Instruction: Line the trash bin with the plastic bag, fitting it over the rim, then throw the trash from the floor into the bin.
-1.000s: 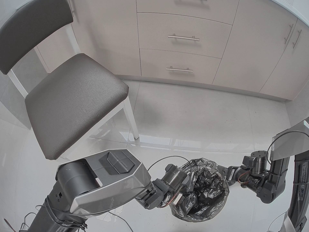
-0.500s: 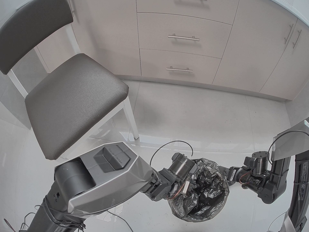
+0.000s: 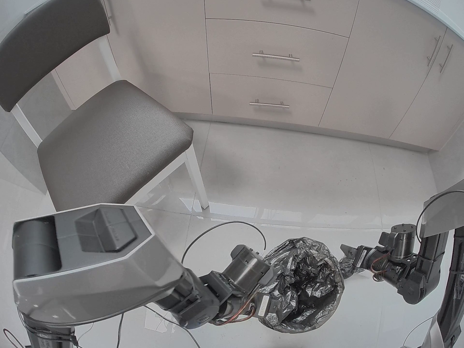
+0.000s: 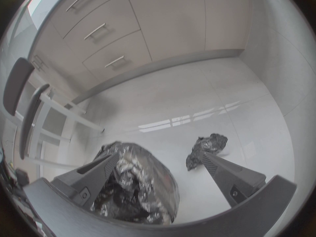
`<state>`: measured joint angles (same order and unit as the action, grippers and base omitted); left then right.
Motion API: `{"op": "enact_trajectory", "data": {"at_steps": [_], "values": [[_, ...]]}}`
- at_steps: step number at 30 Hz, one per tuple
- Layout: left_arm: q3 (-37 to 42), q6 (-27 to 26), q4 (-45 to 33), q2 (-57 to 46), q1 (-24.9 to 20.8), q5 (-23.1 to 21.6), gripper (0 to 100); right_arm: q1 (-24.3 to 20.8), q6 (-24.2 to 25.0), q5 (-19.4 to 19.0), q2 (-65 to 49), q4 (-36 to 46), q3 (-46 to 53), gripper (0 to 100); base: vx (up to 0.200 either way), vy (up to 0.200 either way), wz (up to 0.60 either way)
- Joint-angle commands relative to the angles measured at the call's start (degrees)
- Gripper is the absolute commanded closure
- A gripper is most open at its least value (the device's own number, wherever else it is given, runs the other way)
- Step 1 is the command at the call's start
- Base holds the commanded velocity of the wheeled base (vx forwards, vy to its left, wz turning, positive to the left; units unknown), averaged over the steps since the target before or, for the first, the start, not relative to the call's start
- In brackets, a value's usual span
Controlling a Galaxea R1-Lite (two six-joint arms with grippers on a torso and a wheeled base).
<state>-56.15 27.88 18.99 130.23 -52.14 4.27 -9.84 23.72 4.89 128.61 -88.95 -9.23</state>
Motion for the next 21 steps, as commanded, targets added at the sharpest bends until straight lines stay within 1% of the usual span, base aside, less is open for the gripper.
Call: {"op": "enact_trajectory", "data": {"at_steps": [1,2,3,4,6,7,8,9,10,11,12,13,15,16,18,20,21], "values": [[14.1,0.9,10.4,-10.4,1.4,-5.1,0,6.2,0.2,0.6,-0.6,4.9,-11.4,0,0.0,0.0,0.0],[18.6,0.9,15.5,-12.2,2.7,-7.2,0,9.0,0.5,2.0,0.4,17.0,-22.4,0,0.0,0.0,0.0],[19.9,0.9,17.1,-12.5,3.4,-7.8,0,10.0,0.8,2.4,0.8,21.5,-26.5,0,0.0,0.0,0.0],[21.7,0.9,19.3,-12.8,4.2,-8.7,0,10.8,1.5,3.0,1.3,27.9,-32.1,0,0.0,0.0,0.0],[24.8,0.9,22.9,-12.6,6.3,-11.9,0,11.0,3.8,3.5,1.9,39.5,-42.9,0,0.0,0.0,0.0],[25.8,0.9,24.3,-12.4,7.5,-14.0,0,11.0,4.4,3.5,2.3,44.2,-47.2,0,0.0,0.0,0.0],[25.8,0.9,24.3,-12.4,7.5,-14.0,0,11.0,4.4,3.5,2.3,44.2,-47.2,0,0.0,0.0,0.0],[26.8,0.9,26.2,-11.4,9.4,-17.9,0,11.0,4.8,3.5,3.5,50.9,-53.5,0,0.0,0.0,0.0],[27.0,0.9,28.3,-9.1,11.8,-22.9,0,10.9,5.0,3.6,6.0,58.3,-61.8,0,0.0,0.0,0.0],[27.0,1.0,28.9,-8.5,12.3,-24.0,0,10.9,5.0,3.6,7.0,59.9,-64.1,0,0.0,0.0,0.0],[26.7,1.0,30.6,-6.7,14.2,-27.5,0,11.2,5.0,3.8,11.0,65.8,-72.1,0,0.0,0.0,0.0],[26.6,1.0,31.0,-6.1,14.6,-28.3,0,11.3,5.0,3.8,12.0,67.2,-74.2,0,0.0,0.0,0.0],[26.7,0.8,33.2,-4.9,15.8,-30.2,0,11.9,4.8,3.7,17.3,74.5,-84.5,0,0.0,0.0,0.0],[26.9,0.5,34.4,-4.5,15.8,-30.2,0,12.4,4.8,3.7,19.9,78.5,-89.4,0,0.0,0.0,0.0],[27.3,-0.1,35.6,-3.8,15.6,-29.9,0,12.7,4.8,3.6,23.3,83.9,-95.8,0,0.0,0.0,0.0],[28.2,-1.6,37.9,-2.3,15.0,-29.4,0,12.7,5.6,3.1,27.1,90.9,-103.9,0,0.0,0.0,0.0],[28.7,-2.5,39.4,-1.6,15.0,-29.1,0,12.7,6.2,3.0,29.0,93.7,-105.4,0,0.0,0.0,0.0]]}}
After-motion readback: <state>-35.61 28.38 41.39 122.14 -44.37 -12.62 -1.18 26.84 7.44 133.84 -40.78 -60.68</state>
